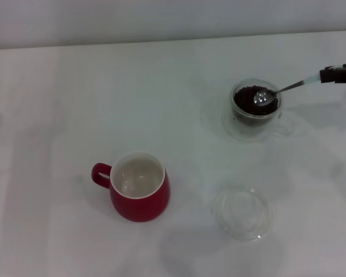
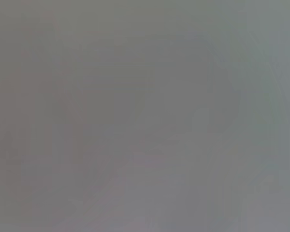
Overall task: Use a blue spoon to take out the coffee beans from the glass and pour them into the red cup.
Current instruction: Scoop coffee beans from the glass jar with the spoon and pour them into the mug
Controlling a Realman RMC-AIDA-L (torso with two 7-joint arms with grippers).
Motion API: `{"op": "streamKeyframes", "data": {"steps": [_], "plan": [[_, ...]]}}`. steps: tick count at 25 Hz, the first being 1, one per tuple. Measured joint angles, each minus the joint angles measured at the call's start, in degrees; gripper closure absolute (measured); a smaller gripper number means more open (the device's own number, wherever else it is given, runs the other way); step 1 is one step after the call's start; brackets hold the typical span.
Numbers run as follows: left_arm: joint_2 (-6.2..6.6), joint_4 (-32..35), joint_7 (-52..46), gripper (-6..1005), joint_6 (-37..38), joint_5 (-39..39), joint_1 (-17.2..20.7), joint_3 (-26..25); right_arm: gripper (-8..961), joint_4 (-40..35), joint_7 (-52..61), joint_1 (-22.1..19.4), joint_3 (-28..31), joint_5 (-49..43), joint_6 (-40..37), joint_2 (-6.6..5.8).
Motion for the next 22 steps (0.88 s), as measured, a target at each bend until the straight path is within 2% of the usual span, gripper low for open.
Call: {"op": "streamKeyframes", "data": {"steps": [15, 22], "plan": [[0.09, -0.3, 0.0, 212, -0.1, 0.0, 0.0, 0.0, 808, -4.8, -0.5, -0.7, 0.0, -1.4, 2.2, 0.02], [0.09, -0.4, 0.1, 212, -0.1, 0.0, 0.0, 0.0, 808, -6.4, 3.3, -0.7, 0.0, -1.8, 2.4, -0.29]]}}
